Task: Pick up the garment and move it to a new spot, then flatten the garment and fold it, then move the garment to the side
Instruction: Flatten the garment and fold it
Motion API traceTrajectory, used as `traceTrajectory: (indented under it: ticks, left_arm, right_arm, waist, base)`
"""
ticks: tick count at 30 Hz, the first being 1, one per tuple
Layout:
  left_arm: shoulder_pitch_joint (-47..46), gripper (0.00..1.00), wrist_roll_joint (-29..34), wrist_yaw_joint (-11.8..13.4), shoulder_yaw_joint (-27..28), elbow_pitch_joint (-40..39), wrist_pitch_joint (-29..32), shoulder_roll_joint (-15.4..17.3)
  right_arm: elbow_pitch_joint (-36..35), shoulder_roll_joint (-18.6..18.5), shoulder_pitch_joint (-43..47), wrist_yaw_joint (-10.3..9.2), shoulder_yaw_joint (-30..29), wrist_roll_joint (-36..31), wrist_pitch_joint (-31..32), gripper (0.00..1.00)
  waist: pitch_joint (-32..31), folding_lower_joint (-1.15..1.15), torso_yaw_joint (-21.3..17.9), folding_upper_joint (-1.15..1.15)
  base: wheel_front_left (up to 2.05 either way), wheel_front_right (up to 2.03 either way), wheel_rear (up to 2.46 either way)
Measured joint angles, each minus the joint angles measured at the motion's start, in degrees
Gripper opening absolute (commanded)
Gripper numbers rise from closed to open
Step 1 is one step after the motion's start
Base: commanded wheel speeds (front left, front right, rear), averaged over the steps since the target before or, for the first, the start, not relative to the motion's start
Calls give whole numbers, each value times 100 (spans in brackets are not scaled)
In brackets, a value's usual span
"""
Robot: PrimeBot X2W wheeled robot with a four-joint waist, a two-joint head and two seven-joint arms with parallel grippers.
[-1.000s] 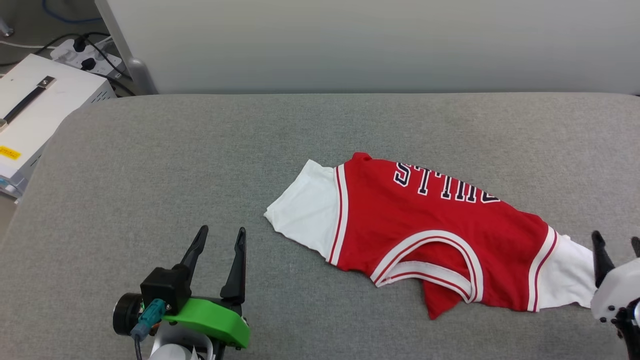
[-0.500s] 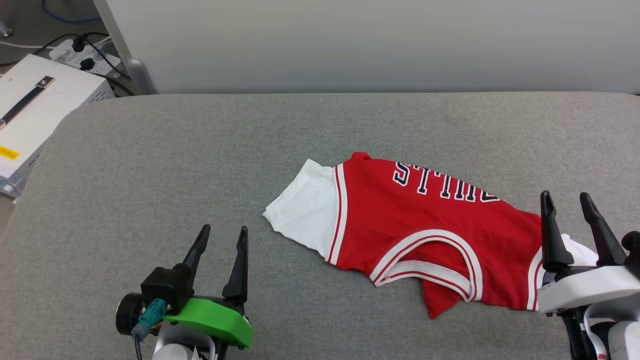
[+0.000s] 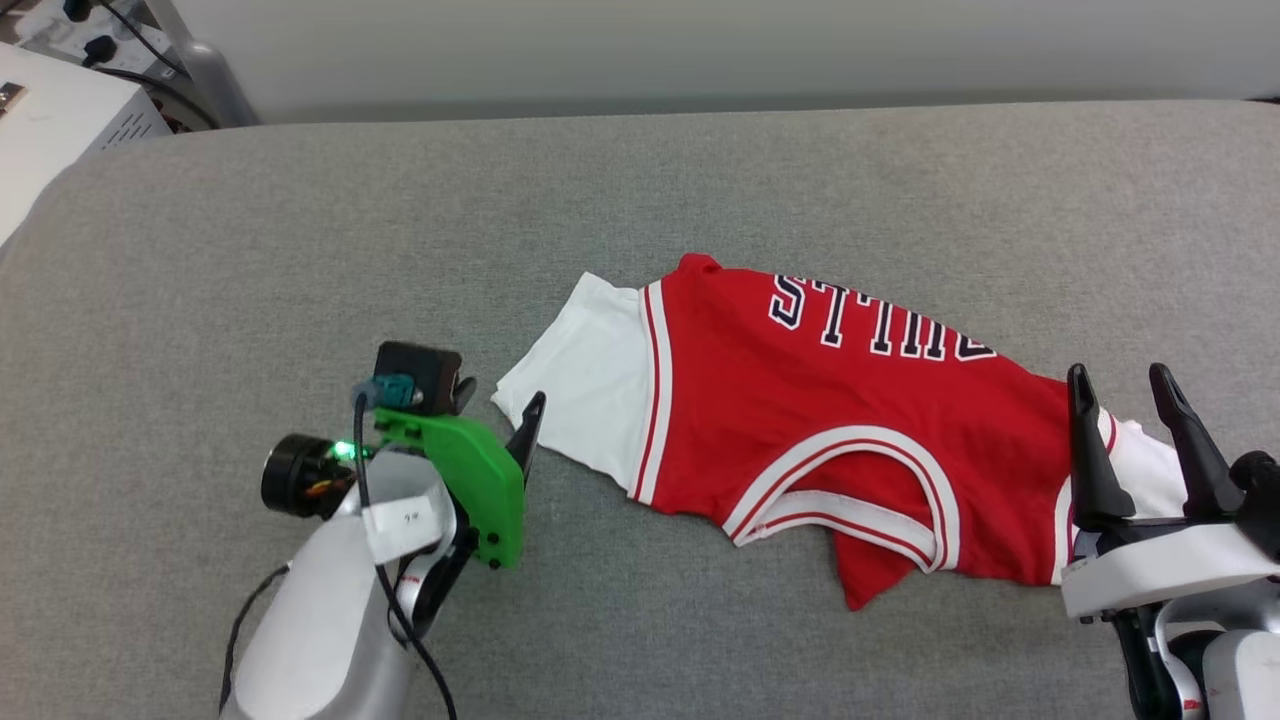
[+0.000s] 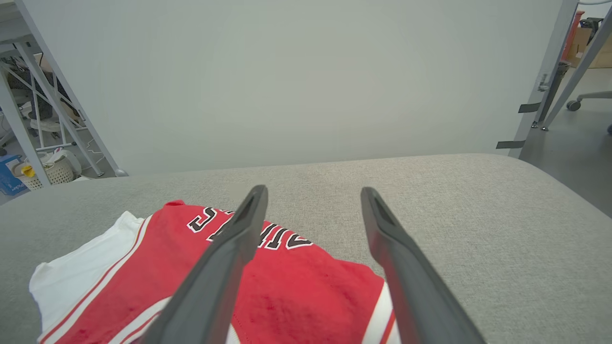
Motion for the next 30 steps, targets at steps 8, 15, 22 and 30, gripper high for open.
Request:
traceTrajectory:
  ticks: [8,15,22,30]
  left_arm:
    - [-661,100,11,171,-25,349,1237,208]
    - [-865,100,97,338,13,907,1212,346]
    - [-1056,0,86,315,-67,1294,1000,341]
    - [-786,0,-168,380,155,1289,415,257]
  right_arm:
    - [87,77,-138,0,237,-105,-116,100]
    - [158,126,-194,0,271,-120,-238,100]
    - [222,146,-246,0,299,-138,-263,100]
    - [327,134,-251,0,208,-143,-250,100]
  waist:
    - [353,0,-234,0]
    - [615,1,-465,0]
    - [726,0,-508,0]
    - [522,0,-325,0]
  base:
    - [0,0,0]
    - [0,0,0]
    - [0,0,0]
    - [0,0,0]
